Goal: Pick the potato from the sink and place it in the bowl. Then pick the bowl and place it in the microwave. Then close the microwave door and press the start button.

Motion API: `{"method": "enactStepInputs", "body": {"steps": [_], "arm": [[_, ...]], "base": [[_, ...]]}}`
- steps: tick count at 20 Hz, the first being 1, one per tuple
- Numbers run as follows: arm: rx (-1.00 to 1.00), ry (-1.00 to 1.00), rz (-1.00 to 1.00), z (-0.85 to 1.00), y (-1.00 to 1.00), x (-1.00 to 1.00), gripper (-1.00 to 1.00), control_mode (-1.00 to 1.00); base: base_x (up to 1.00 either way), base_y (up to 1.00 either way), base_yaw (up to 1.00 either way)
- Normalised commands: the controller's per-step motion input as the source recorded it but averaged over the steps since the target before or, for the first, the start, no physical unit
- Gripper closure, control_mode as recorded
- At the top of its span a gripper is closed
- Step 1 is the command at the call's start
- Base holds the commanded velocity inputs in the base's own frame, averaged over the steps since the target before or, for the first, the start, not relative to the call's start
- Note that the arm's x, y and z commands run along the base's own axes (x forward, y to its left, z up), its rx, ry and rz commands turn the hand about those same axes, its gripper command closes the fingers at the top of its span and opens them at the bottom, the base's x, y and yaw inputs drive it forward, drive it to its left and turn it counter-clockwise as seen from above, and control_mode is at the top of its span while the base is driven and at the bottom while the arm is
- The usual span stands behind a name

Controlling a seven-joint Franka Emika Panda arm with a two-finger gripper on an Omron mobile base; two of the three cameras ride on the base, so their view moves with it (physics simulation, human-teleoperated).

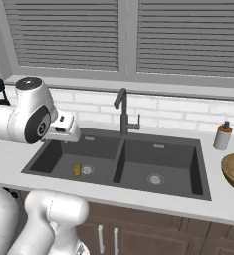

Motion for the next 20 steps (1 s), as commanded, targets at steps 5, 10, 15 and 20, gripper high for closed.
{"method": "enactStepInputs", "body": {"steps": [5, 10, 15, 20], "arm": [[0.0, 0.0, 0.0, -0.4, 0.42, -0.09, -1.0, -1.0], [0.0, 0.02, 0.0, -0.41, 0.57, 0.2, -1.0, -1.0], [0.0, 0.05, 0.0, -0.43, 0.45, 0.47, -1.0, -1.0], [0.0, 0.11, 0.0, -0.35, 0.04, 0.54, -1.0, -1.0]], "base": [[0.0, 0.0, 0.0], [0.0, 0.0, 0.0], [0.0, 0.0, 0.0], [0.0, 0.0, 0.0]]}}
